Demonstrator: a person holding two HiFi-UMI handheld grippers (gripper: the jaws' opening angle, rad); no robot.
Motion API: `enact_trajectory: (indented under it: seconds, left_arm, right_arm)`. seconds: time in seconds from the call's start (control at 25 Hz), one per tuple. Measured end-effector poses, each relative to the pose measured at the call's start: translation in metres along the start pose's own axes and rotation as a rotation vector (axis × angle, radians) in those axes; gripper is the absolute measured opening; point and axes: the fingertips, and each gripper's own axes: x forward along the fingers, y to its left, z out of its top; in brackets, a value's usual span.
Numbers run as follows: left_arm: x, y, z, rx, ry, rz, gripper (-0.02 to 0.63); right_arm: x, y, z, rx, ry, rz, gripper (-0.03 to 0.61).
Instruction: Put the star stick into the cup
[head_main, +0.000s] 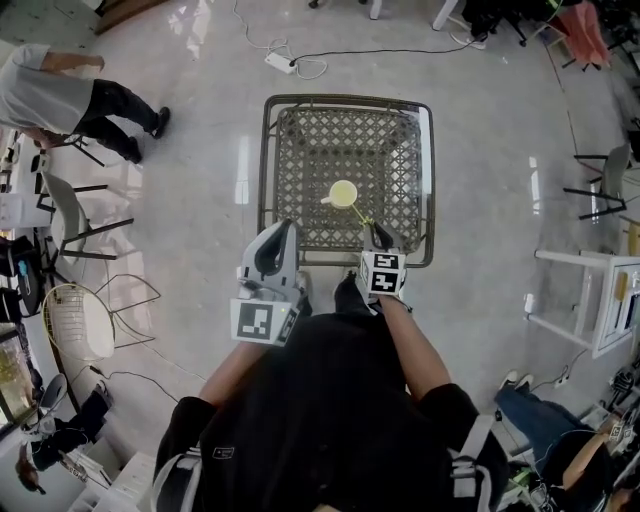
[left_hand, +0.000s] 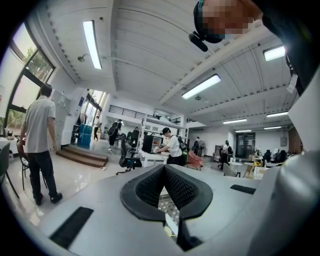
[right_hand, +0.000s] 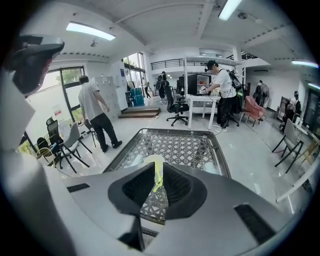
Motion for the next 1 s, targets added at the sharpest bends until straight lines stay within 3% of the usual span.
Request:
enact_trajectory:
  seconds: [0.28,0.64,1.0]
  left_arm:
    - [-0.003,-0.006,0.003,-0.010,-0.005,-0.024,0.015]
    - [-0.012,-0.010,0.006,-0.017,-0.012,-0.036,0.015]
    - [-0.012,-0.015,0.006,-0.024,-0.017,-0.044,0.015]
  right_arm:
    - [-0.029,0.004,0.023,0.042,-0.075,0.009,0.032]
    - [-0.092,0.014,0.082,0.092,-0.271,0.029,0.030]
    - [-0.144,0.019,0.115,0.103,-0.391,0.040,0.020]
